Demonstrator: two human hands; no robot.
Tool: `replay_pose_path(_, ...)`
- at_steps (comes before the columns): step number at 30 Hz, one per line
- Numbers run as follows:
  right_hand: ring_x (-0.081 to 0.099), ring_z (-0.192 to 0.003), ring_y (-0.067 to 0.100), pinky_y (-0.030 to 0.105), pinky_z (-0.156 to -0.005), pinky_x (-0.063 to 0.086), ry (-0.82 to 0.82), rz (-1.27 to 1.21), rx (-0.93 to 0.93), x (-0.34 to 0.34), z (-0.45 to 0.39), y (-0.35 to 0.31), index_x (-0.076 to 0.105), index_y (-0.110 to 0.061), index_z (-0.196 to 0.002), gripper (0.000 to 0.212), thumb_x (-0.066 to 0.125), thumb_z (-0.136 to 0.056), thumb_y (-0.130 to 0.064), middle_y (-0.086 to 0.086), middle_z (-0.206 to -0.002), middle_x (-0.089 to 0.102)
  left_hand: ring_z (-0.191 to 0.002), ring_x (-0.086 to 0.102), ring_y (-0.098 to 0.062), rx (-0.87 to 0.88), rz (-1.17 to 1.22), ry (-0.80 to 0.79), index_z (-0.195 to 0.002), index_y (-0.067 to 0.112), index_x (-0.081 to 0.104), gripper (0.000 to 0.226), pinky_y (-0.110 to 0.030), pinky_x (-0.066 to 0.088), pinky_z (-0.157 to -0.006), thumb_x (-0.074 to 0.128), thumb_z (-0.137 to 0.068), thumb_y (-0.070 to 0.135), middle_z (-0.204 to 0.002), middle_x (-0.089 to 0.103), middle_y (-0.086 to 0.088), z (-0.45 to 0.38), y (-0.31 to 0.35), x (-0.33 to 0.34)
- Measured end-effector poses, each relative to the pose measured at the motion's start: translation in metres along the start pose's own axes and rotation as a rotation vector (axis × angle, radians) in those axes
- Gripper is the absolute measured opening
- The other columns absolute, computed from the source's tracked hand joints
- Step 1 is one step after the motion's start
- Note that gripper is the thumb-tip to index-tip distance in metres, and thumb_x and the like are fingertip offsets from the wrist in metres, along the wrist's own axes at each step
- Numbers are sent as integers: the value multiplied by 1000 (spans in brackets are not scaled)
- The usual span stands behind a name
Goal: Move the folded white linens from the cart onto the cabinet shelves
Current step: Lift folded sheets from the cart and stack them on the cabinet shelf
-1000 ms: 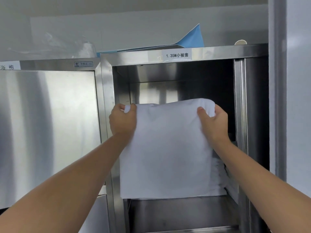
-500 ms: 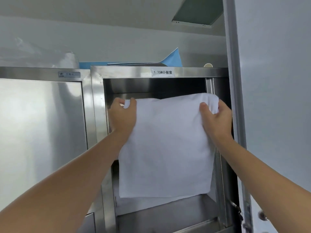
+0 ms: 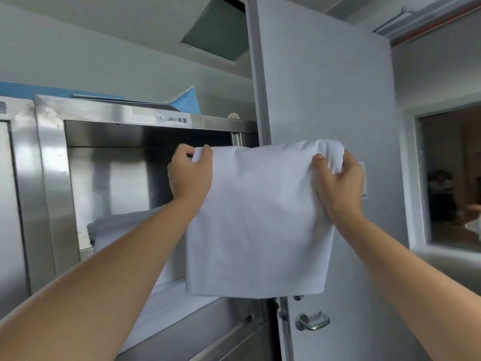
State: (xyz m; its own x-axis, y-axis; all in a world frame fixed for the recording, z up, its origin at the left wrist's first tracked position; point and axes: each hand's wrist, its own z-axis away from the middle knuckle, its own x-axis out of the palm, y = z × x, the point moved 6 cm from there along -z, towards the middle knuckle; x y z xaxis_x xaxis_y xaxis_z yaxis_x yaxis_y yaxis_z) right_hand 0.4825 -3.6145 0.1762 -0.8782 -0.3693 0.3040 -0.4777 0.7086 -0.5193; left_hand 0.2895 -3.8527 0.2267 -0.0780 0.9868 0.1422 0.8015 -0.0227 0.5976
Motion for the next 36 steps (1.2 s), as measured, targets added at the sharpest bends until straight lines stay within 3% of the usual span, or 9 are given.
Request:
replay_pose_path(7,46,-61,6,27,-59,39,102,158,-92,-106,-33,-24,54,-8,-78,24,63,-92,-25,-3,-68,53,-62,47,-6,19,139,-125,-89,9,58,28,-25,42,-59,63,-90,36,-74,55,5,45,51,81)
replay_pose_path(11,57,-70,19,33,-65,47,144,262,-131,-171,-56,-39,60,-6,-88,24,62,-91,-29,10,-80,64,-61,47,-5,-31,233,-168,-90,9,58,30,-25,38,-56,63,-89,39,-75,53,7,76,88,132)
replay_pose_path(17,41,-56,5,23,-54,35,220,424,-138,-269,-85,-58,46,-18,-70,29,63,-92,-27,-7,-63,47,-68,51,-16,-97,346,-269,-88,14,54,30,-29,40,-61,60,-88,44,-79,54,5,133,135,210)
replay_pose_path(20,39,-53,3,18,-51,32,266,498,-166,-315,-87,-69,44,-18,-68,32,63,-92,-23,-5,-61,44,-74,53,-23,-116,393,-318,-86,15,54,27,-30,36,-63,60,-87,42,-81,57,1,167,156,247)
replay_pose_path(22,42,-57,6,25,-55,37,304,554,-173,-345,-86,-74,50,-9,-73,28,63,-92,-24,2,-63,49,-76,54,-24,-124,431,-362,-85,16,54,26,-29,35,-61,60,-86,41,-82,58,0,191,172,271)
replay_pose_path(24,44,-59,9,29,-57,38,340,616,-174,-374,-85,-79,52,-7,-76,27,63,-92,-26,5,-65,51,-77,54,-22,-141,453,-410,-87,15,55,25,-29,34,-56,60,-87,40,-83,59,1,214,186,293)
replay_pose_path(27,40,-56,6,22,-53,35,396,715,-159,-412,-85,-86,47,-13,-71,29,62,-91,-26,-6,-62,45,-77,55,-22,-170,526,-486,-88,13,57,27,-29,35,-58,60,-86,40,-82,59,2,247,205,330)
replay_pose_path(32,40,-55,7,20,-53,36,528,850,-160,-459,-79,-106,48,-10,-72,28,63,-90,-25,-5,-63,46,-75,55,-15,-218,665,-627,-88,14,59,26,-26,35,-58,61,-87,39,-79,59,8,298,238,384)
replay_pose_path(36,47,-61,10,29,-60,44,622,952,-186,-484,-71,-124,57,-9,-80,21,63,-90,-27,1,-69,55,-71,53,-7,-188,788,-766,-91,12,60,26,-24,35,-57,61,-89,38,-80,58,7,330,271,417)
